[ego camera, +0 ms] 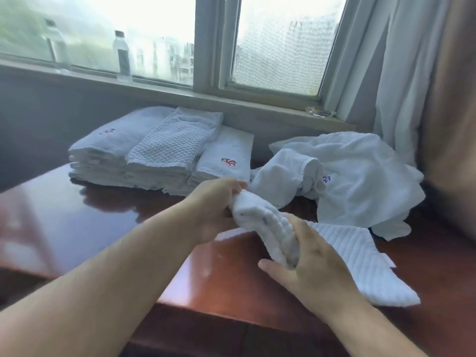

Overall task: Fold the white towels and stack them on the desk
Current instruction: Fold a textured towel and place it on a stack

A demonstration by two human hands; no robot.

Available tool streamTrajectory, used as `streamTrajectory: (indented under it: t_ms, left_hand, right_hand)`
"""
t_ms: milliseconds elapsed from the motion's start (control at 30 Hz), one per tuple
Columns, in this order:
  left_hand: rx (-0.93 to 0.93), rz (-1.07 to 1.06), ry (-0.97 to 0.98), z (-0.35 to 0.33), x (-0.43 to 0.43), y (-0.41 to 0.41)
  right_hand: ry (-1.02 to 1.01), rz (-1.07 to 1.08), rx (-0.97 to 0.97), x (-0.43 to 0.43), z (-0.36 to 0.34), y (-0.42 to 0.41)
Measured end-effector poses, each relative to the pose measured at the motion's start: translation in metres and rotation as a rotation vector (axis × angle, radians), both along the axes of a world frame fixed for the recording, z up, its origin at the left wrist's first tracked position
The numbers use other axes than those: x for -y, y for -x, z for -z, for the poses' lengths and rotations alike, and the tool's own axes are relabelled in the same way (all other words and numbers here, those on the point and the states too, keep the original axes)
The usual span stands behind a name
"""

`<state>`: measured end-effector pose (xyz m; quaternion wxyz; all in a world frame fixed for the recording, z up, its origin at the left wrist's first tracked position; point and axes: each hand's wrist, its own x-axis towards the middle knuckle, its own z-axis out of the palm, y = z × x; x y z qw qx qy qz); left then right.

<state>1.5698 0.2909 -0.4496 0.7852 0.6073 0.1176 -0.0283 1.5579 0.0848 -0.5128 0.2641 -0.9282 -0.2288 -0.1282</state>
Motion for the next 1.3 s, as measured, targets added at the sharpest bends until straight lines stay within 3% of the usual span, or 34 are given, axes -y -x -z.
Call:
streamTrajectory:
  t_ms: [233, 533, 600, 700, 800, 867, 1067, 1200, 1300]
  left_hand:
    - [0.197, -0.019, 0.094, -0.054, -0.014, 0.031]
    - [0.458, -0.043, -0.12, -0.134, -0.043, 0.048]
    - [0.55, -0.084, -0.205, -0.138, -0.055, 0.047]
    - [0.699, -0.257, -0.519, -0.127, -0.078, 0.043]
    - [0.686, -0.422, -0.72, -0.104, -0.099, 0.033]
    - [0.588, -0.358, -0.667, -0.091, -0.105, 0.027]
    - [0.469, 0.096, -0.249, -0.055, -0.113, -0.001]
    - [0.38, 0.179, -0.007, -0.028, -0.114, -0.039]
    - [0.326, 0.297, 0.013, -0.017, -0.111, -0.067]
  right_hand:
    - [-0.245, 0.135, 0.298, -0.029, -0.035, -0.001]
    - [-0.363, 0.003, 0.246, -0.07, -0.132, -0.034]
    - [-0.473, -0.008, 0.232, -0.079, -0.145, -0.041]
    - [-0.682, -0.039, 0.154, -0.085, -0.162, -0.051]
    - [-0.865, -0.111, 0.063, -0.09, -0.177, -0.059]
    - [-0.977, -0.149, 0.015, -0.094, -0.185, -0.065]
    - [-1.306, -0.298, -0.211, -0.103, -0.2, -0.094]
    - [-1.378, -0.309, -0.309, -0.108, -0.2, -0.126]
    - [-1.371, -0.285, -0.337, -0.108, -0.195, -0.159]
